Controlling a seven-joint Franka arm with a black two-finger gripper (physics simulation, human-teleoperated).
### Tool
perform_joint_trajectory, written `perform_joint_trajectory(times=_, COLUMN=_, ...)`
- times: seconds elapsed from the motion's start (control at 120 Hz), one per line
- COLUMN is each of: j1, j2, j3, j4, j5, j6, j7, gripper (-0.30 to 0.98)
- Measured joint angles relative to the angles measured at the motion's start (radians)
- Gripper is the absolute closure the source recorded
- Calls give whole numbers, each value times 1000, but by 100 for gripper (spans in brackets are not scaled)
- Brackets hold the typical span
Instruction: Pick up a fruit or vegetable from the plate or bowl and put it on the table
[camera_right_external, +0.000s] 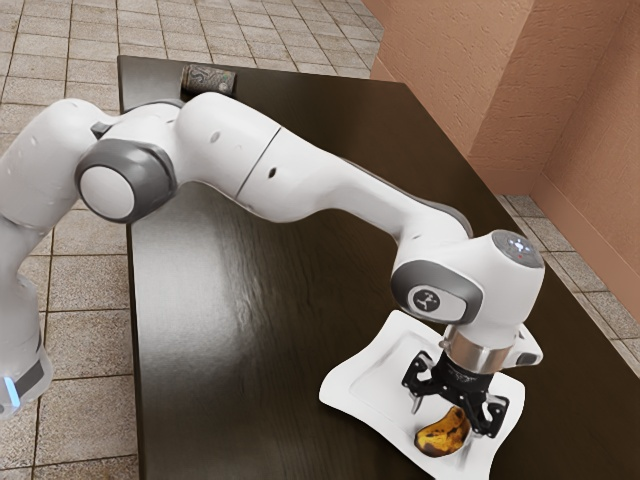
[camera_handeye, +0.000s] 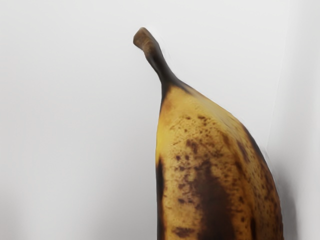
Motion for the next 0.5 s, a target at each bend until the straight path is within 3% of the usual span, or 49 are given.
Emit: perform_joint_trajectory(times=0.5, j1=-11, j2=-6, j3=0, j4=0, j5=29, j6=-8, j7=19, gripper=52)
